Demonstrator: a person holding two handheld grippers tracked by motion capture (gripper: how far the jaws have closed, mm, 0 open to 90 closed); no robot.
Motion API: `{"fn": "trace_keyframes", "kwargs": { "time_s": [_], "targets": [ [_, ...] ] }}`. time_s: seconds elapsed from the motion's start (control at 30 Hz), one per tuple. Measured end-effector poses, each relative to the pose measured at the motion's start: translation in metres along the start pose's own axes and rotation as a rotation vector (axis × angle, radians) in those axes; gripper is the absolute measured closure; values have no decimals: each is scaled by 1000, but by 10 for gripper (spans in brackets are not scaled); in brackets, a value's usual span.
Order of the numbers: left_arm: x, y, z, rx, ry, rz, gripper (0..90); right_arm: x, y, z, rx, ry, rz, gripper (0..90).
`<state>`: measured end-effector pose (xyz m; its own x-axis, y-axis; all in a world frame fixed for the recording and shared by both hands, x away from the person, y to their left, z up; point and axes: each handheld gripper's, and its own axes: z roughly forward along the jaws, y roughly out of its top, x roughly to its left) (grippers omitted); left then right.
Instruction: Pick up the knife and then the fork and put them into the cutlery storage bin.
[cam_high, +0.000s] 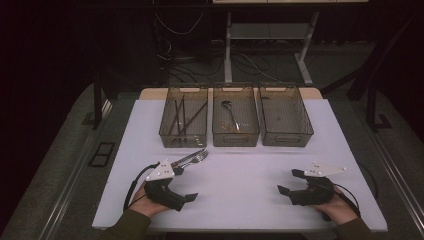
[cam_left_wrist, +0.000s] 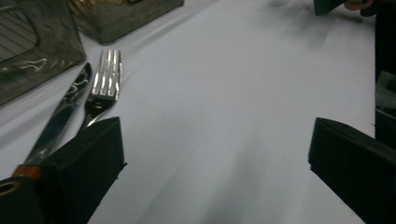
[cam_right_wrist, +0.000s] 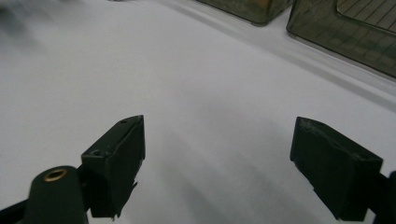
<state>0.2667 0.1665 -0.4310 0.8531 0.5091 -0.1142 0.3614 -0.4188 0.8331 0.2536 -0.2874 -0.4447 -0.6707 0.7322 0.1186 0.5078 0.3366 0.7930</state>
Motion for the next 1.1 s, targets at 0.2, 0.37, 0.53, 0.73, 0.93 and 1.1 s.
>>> {"fn": "trace_keyframes", "kwargs": {
  "time_s": [0.2, 0.37, 0.53, 0.73, 0.93, 1.1],
  "targets": [
    [11, 4, -8, 8, 57, -4, 163, -1, 1, 0, 1, 2, -8, 181],
    [25, 6, -16, 9, 99, -21, 288, -1, 0, 0, 6, 9, -17, 181],
    [40, 5, -18, 19, 132, -33, 444, -1, 1, 0, 4, 16, -19, 181],
    [55, 1, -11, 95, 141, -26, 590, -1, 1, 2, 6, 20, -19, 182],
    [61, -2, -6, 127, 155, -5, 633, -2, 1, 2, 7, 22, -13, 181],
    [63, -5, -1, 172, 146, 17, 667, -2, 1, 1, 3, 23, -17, 181]
  ]
}}
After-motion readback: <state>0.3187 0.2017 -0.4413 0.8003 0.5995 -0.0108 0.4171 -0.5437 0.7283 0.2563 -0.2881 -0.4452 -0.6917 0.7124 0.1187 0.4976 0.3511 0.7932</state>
